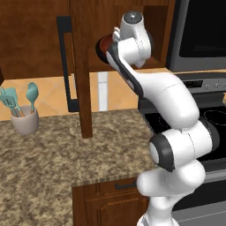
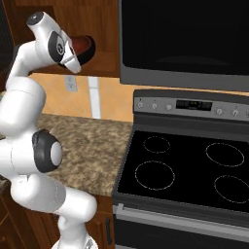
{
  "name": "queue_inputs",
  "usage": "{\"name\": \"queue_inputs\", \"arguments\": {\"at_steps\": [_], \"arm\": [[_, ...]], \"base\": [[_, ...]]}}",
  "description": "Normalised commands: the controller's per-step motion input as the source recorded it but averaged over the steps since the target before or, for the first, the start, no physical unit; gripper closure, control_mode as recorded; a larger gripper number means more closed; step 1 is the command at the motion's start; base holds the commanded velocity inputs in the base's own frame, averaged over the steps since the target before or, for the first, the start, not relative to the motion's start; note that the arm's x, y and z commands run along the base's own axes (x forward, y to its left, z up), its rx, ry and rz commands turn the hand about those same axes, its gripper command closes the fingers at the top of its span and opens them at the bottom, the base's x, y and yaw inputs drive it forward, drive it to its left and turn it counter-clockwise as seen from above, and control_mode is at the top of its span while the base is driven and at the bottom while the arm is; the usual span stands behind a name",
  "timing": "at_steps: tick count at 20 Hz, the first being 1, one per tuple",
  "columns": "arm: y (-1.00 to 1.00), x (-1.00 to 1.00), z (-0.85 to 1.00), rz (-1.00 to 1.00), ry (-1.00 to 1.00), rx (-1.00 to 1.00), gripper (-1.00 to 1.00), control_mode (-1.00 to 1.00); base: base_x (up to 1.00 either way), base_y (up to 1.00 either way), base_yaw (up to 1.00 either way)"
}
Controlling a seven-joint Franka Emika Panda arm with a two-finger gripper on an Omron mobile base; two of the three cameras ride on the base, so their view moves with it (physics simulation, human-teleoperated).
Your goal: Pick up the bowls on the counter and stack them on top of one another in the open cabinet. Place the smaller bowl on top of the larger bowl.
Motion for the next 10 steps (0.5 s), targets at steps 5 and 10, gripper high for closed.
{"name": "queue_inputs", "arguments": {"at_steps": [5,10], "arm": [[-0.03,-0.07,-0.01,0.00,-0.07,0.00,-1.00,-1.00],[-0.21,-0.62,-0.08,0.00,-0.14,0.01,-1.00,-1.00]], "base": [[0.00,0.00,0.00],[0.00,0.00,0.00]]}}
